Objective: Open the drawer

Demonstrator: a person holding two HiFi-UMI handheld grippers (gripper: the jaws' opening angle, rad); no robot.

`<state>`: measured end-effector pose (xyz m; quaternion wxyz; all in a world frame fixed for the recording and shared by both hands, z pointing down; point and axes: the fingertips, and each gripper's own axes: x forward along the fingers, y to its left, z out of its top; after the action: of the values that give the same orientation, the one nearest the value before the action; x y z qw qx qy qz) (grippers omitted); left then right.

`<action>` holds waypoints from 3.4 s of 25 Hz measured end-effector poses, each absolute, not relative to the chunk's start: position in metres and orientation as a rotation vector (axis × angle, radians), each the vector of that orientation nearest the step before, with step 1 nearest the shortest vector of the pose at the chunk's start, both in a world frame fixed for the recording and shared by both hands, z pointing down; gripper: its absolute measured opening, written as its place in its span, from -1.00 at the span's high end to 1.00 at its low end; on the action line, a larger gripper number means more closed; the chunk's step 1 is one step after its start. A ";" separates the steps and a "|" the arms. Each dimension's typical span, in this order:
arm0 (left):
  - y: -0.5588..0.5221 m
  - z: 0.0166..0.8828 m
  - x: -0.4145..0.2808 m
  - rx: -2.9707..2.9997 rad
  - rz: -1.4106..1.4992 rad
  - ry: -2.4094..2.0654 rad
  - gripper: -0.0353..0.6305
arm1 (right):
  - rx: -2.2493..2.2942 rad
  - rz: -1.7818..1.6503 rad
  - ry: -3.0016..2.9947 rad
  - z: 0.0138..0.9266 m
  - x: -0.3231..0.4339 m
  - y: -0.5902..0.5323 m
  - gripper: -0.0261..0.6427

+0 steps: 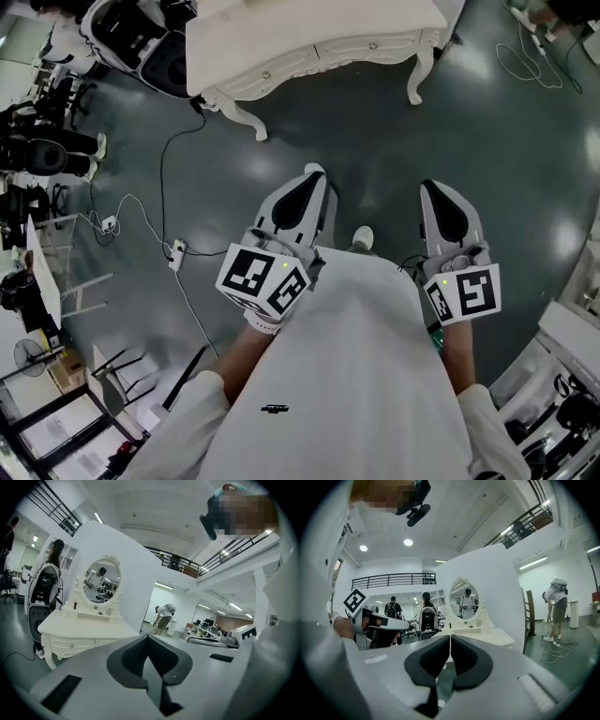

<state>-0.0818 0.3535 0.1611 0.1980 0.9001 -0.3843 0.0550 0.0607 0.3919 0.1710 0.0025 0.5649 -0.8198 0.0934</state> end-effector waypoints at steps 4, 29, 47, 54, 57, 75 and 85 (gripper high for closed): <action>0.335 0.162 -0.084 2.518 0.138 -1.072 0.87 | 1.773 0.299 -2.560 0.175 0.059 0.374 0.89; 0.112 0.180 -0.099 2.483 0.185 -0.931 0.87 | 1.850 0.412 -2.406 0.193 0.045 0.166 0.89; -0.043 0.194 -0.122 2.458 0.199 -0.815 0.87 | 1.893 0.449 -2.276 0.206 0.028 0.007 0.89; -0.082 0.193 -0.119 2.493 0.204 -0.802 0.87 | 1.909 0.473 -2.289 0.211 0.024 -0.031 0.89; -0.086 0.191 -0.111 2.503 0.209 -0.810 0.87 | 1.887 0.474 -2.308 0.211 0.028 -0.034 0.89; -0.066 0.204 -0.054 2.446 0.274 -0.886 0.87 | 1.736 0.464 -2.426 0.220 0.076 -0.040 0.71; -0.052 0.235 -0.038 2.429 0.380 -0.899 0.87 | 1.757 0.470 -2.440 0.241 0.097 -0.040 0.62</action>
<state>-0.0383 -0.0524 0.2349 0.2590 0.8961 -0.3319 0.1404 0.0971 -0.0398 0.2414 0.0490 0.5765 -0.8009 0.1543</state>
